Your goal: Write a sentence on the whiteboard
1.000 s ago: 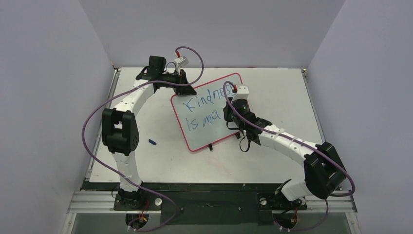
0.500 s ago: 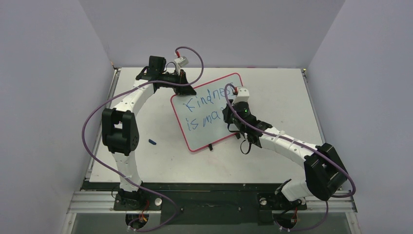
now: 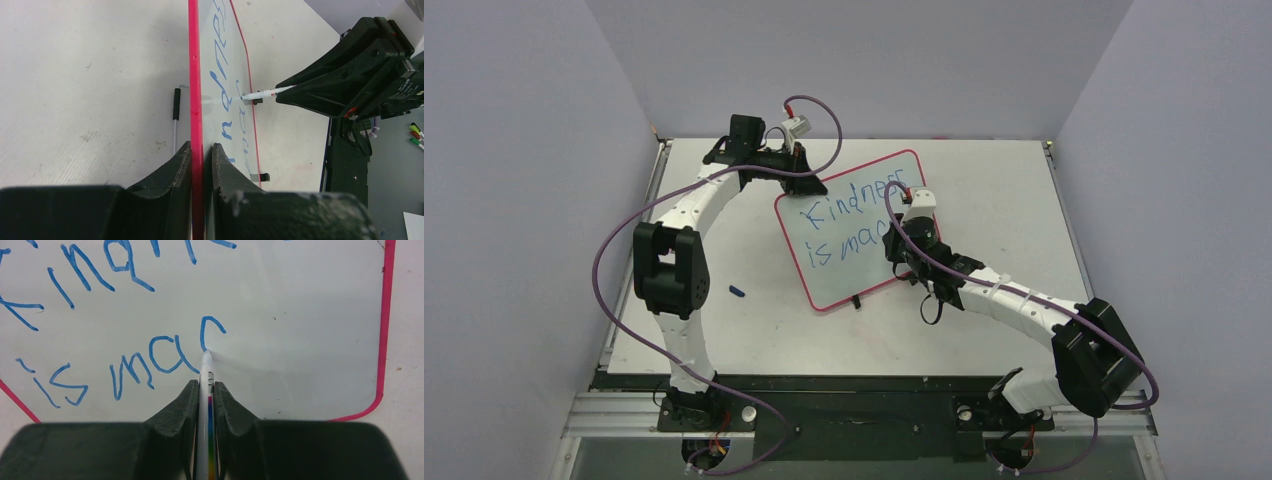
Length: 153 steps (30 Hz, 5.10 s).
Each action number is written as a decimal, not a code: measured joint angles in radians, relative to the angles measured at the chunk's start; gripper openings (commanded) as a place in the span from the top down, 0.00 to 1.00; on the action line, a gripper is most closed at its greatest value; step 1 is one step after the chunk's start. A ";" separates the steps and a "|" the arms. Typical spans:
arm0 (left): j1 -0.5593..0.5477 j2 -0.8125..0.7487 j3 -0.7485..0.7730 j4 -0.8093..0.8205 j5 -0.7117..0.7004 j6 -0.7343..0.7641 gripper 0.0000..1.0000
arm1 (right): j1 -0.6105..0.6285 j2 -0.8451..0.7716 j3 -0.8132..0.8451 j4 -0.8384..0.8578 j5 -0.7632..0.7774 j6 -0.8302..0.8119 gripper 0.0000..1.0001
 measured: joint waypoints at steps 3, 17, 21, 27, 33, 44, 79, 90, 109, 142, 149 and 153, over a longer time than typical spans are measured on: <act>0.000 0.000 0.000 0.000 0.000 0.000 1.00 | -0.002 0.000 0.004 -0.015 0.006 -0.002 1.00; 0.000 0.000 0.000 0.002 0.014 0.000 1.00 | -0.034 0.030 0.107 -0.114 0.019 -0.042 1.00; 0.000 0.000 0.000 0.002 0.014 0.000 1.00 | -0.034 0.036 0.117 -0.116 0.019 -0.042 1.00; 0.000 0.000 0.000 0.002 0.014 0.000 1.00 | -0.034 0.036 0.115 -0.114 0.018 -0.042 1.00; 0.000 0.000 0.000 0.002 0.010 0.000 1.00 | -0.034 0.017 0.066 -0.084 0.018 -0.033 1.00; 0.000 0.000 0.000 0.001 0.007 0.000 1.00 | -0.024 -0.022 -0.016 -0.075 0.008 -0.014 1.00; -0.003 0.000 0.000 0.004 0.013 0.000 1.00 | 0.005 -0.072 0.069 -0.188 0.051 -0.008 1.00; -0.003 0.000 0.000 0.004 0.014 0.000 1.00 | -0.050 -0.034 0.120 -0.190 0.051 -0.009 1.00; -0.003 0.000 0.000 0.004 0.013 0.000 1.00 | -0.067 0.038 0.141 -0.164 0.032 -0.007 1.00; -0.003 0.000 0.000 0.004 0.014 0.000 1.00 | -0.067 -0.071 0.011 -0.124 0.032 0.044 1.00; -0.003 0.000 0.000 0.004 0.014 0.000 1.00 | -0.067 -0.089 0.070 -0.150 0.032 0.042 1.00; -0.003 0.000 0.000 0.004 0.015 0.000 1.00 | -0.067 -0.056 0.128 -0.149 0.031 0.041 1.00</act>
